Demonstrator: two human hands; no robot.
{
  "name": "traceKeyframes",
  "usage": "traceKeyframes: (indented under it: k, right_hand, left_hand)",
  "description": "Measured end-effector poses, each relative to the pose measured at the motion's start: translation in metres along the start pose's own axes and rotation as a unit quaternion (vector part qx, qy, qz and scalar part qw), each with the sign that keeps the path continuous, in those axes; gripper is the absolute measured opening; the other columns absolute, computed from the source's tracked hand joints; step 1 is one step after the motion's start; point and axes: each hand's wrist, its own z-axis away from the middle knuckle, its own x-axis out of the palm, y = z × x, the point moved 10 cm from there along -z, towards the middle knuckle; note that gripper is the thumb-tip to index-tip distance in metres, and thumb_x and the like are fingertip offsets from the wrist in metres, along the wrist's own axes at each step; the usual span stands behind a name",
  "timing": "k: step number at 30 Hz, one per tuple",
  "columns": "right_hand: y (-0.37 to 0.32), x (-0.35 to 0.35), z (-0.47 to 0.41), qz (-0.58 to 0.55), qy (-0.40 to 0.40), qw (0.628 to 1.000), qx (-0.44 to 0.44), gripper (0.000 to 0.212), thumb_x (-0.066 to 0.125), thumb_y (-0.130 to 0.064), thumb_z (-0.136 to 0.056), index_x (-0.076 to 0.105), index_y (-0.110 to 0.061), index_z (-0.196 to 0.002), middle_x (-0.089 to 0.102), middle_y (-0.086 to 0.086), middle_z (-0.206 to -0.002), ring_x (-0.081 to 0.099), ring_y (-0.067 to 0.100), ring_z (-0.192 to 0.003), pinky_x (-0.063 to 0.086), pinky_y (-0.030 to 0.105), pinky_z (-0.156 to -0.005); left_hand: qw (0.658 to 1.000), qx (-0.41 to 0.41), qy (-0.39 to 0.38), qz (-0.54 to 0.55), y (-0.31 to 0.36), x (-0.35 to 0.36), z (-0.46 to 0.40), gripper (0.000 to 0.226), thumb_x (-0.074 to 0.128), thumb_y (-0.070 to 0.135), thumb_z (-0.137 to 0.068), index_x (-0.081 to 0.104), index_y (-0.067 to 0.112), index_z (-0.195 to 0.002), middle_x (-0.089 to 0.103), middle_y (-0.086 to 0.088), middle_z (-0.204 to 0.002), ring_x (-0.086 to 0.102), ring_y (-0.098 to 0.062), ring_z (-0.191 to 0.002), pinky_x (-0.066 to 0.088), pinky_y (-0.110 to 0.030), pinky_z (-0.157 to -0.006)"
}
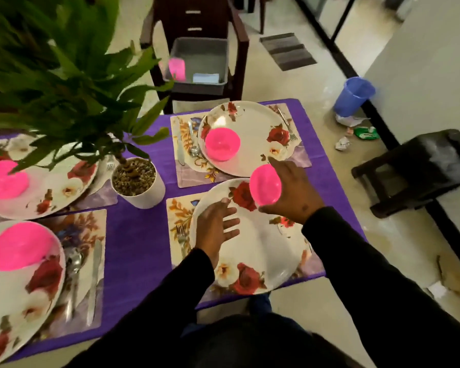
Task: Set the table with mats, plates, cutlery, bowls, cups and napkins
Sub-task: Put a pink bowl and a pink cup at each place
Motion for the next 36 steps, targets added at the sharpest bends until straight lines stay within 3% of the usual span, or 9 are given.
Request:
traceKeyframes:
  k: [3, 7, 13, 19, 36]
  right_hand:
    - [0.025, 0.009, -0.018, 0.005, -0.032, 0.999, -0.026, 0.119, 0.091, -0.039, -0.062, 0.020, -0.020, -0.156, 0.033, 0.008, -0.151, 0.030, 0.031, -0.136, 0.032, 0.038, -0.106]
    - [0.046, 0.035, -0.035, 0.010, -0.071, 0.996, -0.055, 0.125, 0.091, -0.046, -0.059, 0.016, -0.022, -0.156, 0.030, 0.010, -0.154, 0.028, 0.033, -0.140, 0.034, 0.043, -0.110]
    - [0.058, 0.059, -0.036, 0.026, -0.112, 0.989, -0.088, 0.125, 0.089, -0.052, -0.058, 0.016, -0.020, -0.155, 0.030, 0.010, -0.152, 0.031, 0.034, -0.137, 0.038, 0.046, -0.109]
    - [0.063, 0.069, -0.039, 0.035, -0.127, 0.987, -0.091, 0.122, 0.086, -0.055, -0.064, 0.011, -0.024, -0.154, 0.025, 0.008, -0.154, 0.028, 0.031, -0.139, 0.039, 0.044, -0.107]
    - [0.063, 0.077, -0.042, 0.079, -0.147, 0.981, -0.101, 0.124, 0.080, -0.068, -0.061, 0.008, -0.027, -0.153, 0.024, 0.008, -0.156, 0.030, 0.033, -0.139, 0.046, 0.049, -0.102]
  left_hand:
    - [0.999, -0.018, 0.031, 0.016, -0.017, 0.025, -0.007, 0.028, 0.056, 0.024, -0.101, 0.066, 0.008, -0.121, 0.072, -0.012, -0.105, 0.069, -0.028, -0.088, 0.058, -0.034, -0.071]
    - [0.997, -0.039, 0.069, 0.021, -0.041, 0.047, -0.017, 0.016, 0.057, 0.018, -0.101, 0.067, 0.011, -0.112, 0.071, -0.015, -0.107, 0.069, -0.030, -0.089, 0.058, -0.035, -0.072]
    - [0.992, -0.037, 0.113, 0.030, -0.057, 0.061, -0.019, 0.015, 0.061, 0.027, -0.100, 0.067, 0.018, -0.111, 0.073, -0.015, -0.108, 0.069, -0.027, -0.086, 0.060, -0.035, -0.072]
    - [0.990, -0.040, 0.133, -0.004, -0.058, 0.068, -0.025, 0.033, 0.061, 0.038, -0.099, 0.065, 0.018, -0.124, 0.073, -0.010, -0.107, 0.071, -0.034, -0.101, 0.061, -0.041, -0.081]
    - [0.984, -0.040, 0.174, 0.000, -0.061, 0.067, -0.029, 0.030, 0.061, 0.038, -0.099, 0.061, 0.019, -0.122, 0.069, -0.008, -0.114, 0.069, -0.029, -0.099, 0.061, -0.039, -0.081]
